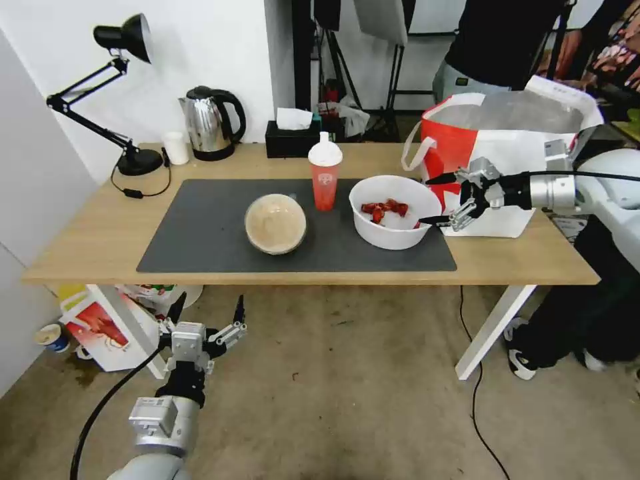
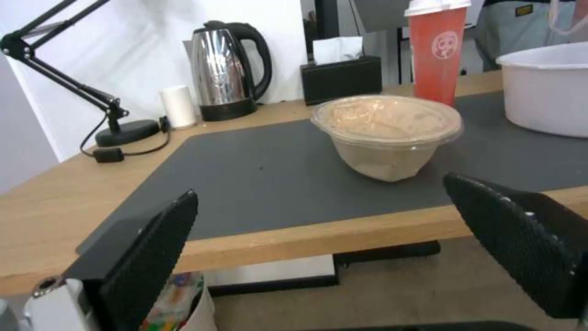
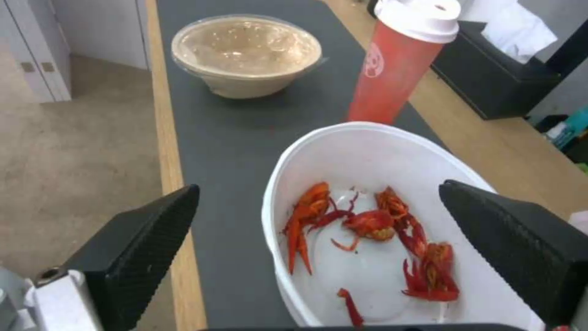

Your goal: Pick up the trash from the table and place it into the takeout bag.

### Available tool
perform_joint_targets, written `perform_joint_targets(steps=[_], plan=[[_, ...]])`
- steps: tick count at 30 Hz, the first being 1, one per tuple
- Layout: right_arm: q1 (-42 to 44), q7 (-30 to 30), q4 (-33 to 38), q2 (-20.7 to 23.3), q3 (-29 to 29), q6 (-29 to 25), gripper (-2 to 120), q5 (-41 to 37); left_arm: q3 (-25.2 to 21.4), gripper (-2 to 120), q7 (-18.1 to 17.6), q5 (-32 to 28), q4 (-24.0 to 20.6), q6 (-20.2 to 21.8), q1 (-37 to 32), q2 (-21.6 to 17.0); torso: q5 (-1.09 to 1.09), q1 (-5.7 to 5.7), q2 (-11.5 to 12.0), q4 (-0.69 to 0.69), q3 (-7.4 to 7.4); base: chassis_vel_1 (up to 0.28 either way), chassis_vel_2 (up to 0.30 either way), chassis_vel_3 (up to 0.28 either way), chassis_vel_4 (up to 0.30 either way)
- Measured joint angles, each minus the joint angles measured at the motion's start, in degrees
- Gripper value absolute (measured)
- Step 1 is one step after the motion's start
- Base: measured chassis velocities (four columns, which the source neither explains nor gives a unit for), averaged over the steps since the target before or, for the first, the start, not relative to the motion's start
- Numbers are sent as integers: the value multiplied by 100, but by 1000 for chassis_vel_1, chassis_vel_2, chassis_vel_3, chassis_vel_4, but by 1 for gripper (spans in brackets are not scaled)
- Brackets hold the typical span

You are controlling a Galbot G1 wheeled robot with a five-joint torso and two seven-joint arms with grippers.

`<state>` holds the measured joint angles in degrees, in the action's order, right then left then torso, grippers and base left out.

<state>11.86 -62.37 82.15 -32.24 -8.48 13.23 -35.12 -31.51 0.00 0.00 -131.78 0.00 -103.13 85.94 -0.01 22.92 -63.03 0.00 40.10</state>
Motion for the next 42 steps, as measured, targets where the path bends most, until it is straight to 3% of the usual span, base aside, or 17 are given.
perform_joint_targets(steps=[19,27,42], plan=[[-584,23,-288,-411,-860,193,100,104,0,100,0,0,0,0,0,0,0,0,0,0,0,0,0,0,0],[-749,16,-332,-444,-1138,223,100,144,0,100,0,0,0,0,0,0,0,0,0,0,0,0,0,0,0],[-1400,16,-452,-401,-2185,292,100,112,0,100,0,0,0,0,0,0,1,0,0,0,0,0,0,0,0]])
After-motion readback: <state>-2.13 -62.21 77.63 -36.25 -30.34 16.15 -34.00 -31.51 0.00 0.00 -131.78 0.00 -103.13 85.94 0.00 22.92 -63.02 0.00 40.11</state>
